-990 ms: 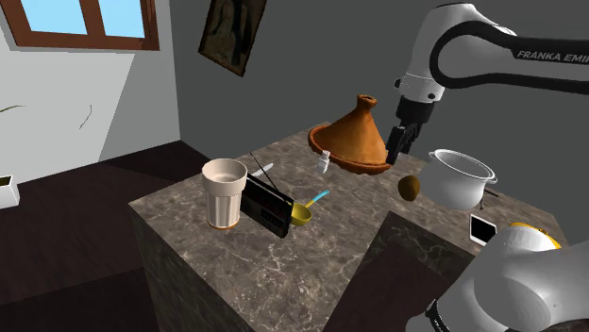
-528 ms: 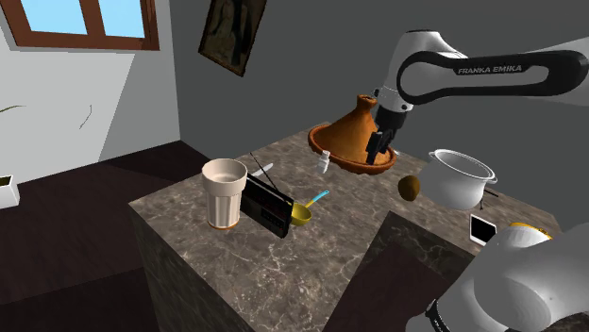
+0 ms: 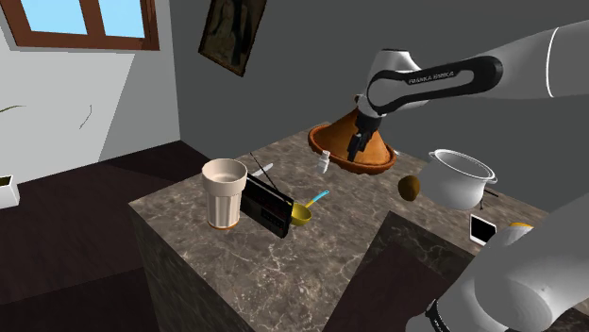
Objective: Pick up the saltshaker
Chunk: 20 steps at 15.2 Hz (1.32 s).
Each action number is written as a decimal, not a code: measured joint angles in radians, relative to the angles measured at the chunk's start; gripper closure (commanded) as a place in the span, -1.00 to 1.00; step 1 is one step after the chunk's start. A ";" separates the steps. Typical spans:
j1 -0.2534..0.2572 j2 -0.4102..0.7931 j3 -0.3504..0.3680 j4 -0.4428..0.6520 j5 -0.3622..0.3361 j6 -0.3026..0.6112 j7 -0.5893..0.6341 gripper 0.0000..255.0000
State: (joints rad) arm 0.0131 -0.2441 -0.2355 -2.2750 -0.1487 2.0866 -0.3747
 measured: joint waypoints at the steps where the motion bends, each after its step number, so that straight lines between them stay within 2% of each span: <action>1: 0.000 0.038 -0.011 0.013 0.008 0.032 -0.022 -1.00; 7: 0.004 0.267 -0.038 0.155 0.088 0.157 -0.142 -1.00; 11: -0.012 0.406 -0.037 0.266 0.151 0.207 -0.225 -1.00; 19: -0.021 0.487 -0.029 0.262 0.182 0.295 -0.251 -1.00; 20: -0.021 0.489 -0.029 0.260 0.183 0.299 -0.251 1.00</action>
State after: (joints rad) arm -0.0075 0.2454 -0.2640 -2.0150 0.0342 2.3854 -0.6260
